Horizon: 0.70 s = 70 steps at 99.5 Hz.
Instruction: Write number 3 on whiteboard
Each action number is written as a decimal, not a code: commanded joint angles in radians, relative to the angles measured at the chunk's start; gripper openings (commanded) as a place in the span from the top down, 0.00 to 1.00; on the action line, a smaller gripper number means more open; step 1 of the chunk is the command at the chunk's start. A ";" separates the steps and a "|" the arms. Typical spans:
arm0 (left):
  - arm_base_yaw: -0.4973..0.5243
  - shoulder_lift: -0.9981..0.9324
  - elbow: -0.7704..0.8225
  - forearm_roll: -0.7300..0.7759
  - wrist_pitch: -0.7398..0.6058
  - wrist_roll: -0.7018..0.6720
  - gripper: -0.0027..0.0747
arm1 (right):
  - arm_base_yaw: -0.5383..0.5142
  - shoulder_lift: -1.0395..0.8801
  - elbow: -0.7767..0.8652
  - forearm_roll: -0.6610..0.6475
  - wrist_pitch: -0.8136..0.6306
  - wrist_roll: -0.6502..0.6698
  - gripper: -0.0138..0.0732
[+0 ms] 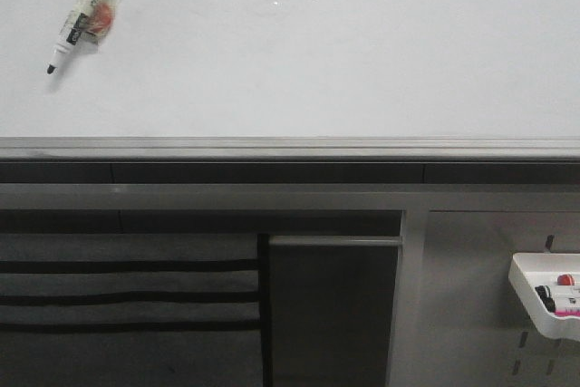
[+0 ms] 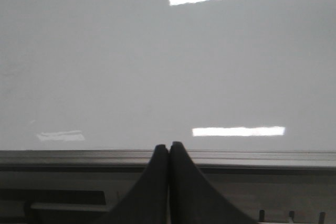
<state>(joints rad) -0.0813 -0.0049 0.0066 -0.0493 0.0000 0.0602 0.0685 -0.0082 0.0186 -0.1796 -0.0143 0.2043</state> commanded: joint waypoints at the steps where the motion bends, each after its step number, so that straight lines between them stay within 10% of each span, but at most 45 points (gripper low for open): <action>1: -0.003 -0.031 0.003 -0.001 -0.081 -0.008 0.99 | -0.005 -0.022 0.019 -0.059 -0.051 -0.014 0.92; 37: -0.003 -0.031 -0.050 -0.041 -0.104 -0.008 0.99 | -0.005 -0.020 -0.088 0.062 -0.003 0.006 0.92; 70: -0.003 0.122 -0.447 -0.037 0.332 -0.008 0.99 | -0.005 0.182 -0.432 0.081 0.370 0.006 0.92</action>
<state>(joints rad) -0.0813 0.0354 -0.3122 -0.0838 0.2823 0.0602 0.0685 0.0813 -0.3023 -0.0996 0.3264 0.2107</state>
